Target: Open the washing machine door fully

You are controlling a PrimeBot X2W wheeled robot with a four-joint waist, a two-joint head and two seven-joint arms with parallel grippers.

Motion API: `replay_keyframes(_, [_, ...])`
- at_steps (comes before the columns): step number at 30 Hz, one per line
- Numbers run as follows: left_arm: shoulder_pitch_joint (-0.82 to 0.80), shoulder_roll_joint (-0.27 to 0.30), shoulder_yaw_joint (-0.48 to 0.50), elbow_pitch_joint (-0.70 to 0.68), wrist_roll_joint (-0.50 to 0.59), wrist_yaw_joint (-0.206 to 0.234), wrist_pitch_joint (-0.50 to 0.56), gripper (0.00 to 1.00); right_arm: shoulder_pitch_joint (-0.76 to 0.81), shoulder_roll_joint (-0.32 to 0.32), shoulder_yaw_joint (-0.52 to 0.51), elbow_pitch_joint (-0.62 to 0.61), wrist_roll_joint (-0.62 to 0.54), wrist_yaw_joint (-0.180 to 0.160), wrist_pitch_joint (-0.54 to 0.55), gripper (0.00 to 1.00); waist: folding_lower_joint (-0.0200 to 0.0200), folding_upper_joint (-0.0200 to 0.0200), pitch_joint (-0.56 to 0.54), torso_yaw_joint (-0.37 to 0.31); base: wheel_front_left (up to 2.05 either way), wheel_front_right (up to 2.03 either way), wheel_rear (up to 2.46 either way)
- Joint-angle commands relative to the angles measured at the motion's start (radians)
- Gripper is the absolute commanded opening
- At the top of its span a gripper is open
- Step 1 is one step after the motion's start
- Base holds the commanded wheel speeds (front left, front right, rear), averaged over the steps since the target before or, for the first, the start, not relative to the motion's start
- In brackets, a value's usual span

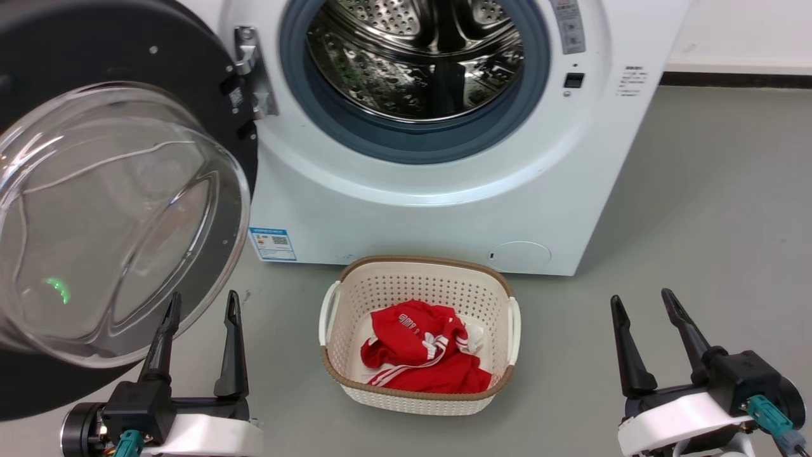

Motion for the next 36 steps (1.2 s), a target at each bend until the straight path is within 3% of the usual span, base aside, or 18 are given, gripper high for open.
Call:
replay_keyframes(1, [-0.011,0.003,-0.002,0.008,0.004,-0.003,-0.002,1.00,-0.001,0.001,-0.004,-0.007,-0.008,-0.001,0.002,1.00,0.0001,0.0000,-0.001,-0.021,0.00,0.00,0.00])
replay_keyframes(13, [0.009,-0.002,-0.012,0.048,-0.005,-0.006,-0.002,1.00,0.027,0.001,-0.019,-0.025,-0.004,-0.001,0.022,1.00,0.0001,0.0000,-0.011,-0.068,0.00,0.00,0.00])
replay_keyframes(31, [-0.005,-0.004,-0.016,0.050,0.006,-0.016,-0.002,1.00,0.021,0.001,-0.023,-0.012,0.008,-0.001,0.017,1.00,0.0001,0.0000,-0.004,-0.066,0.00,0.00,0.00])
replay_keyframes(32, [-0.006,-0.005,-0.017,0.047,0.006,-0.017,-0.002,0.00,0.021,0.001,-0.023,-0.012,0.009,-0.001,0.017,0.00,0.0001,0.0000,-0.004,-0.066,0.00,0.00,0.00])
replay_keyframes(36, [0.002,-0.007,-0.014,0.083,-0.019,-0.016,0.010,0.00,0.029,0.000,-0.018,0.006,0.028,0.000,0.022,0.00,0.0001,0.0000,-0.004,-0.066,0.00,0.00,0.00])
